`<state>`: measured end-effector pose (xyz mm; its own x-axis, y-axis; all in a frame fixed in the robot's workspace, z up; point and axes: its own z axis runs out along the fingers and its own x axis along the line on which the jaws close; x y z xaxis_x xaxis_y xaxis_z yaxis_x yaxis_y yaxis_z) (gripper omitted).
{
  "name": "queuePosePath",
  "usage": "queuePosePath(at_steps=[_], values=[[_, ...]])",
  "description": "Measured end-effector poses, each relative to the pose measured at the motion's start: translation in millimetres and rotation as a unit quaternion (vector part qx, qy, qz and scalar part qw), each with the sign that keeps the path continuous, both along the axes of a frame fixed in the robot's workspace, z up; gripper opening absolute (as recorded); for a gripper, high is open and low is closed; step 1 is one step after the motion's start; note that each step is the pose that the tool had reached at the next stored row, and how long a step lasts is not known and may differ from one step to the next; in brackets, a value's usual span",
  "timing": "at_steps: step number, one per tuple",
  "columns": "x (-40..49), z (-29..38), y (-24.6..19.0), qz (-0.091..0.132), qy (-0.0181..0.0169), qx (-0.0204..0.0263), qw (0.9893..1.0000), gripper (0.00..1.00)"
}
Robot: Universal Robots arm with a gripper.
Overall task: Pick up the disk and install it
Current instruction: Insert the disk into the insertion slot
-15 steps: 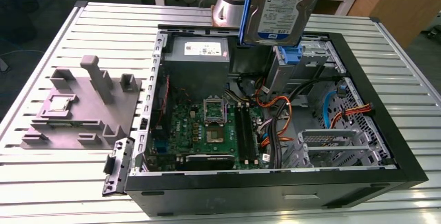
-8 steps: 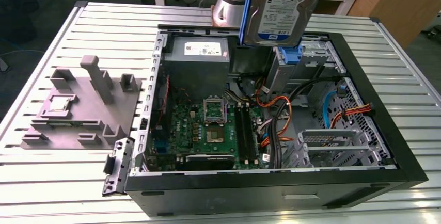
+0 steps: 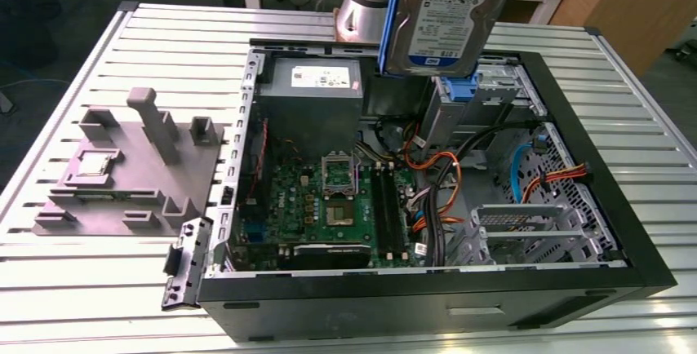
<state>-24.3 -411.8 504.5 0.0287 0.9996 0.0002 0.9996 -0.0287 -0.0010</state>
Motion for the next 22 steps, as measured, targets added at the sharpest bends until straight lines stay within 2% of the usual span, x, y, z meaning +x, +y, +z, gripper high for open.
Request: queuePosePath(at_steps=[5,18,22], values=[[-0.1,0.0,-3.1,0.000,0.0000,0.0001,1.0000,0.37],[0.0,0.0,-4.0,0.000,0.0000,0.0000,1.0000,0.37],[0.0,-0.1,-6.6,0.000,0.0000,0.0000,1.0000,0.37]])
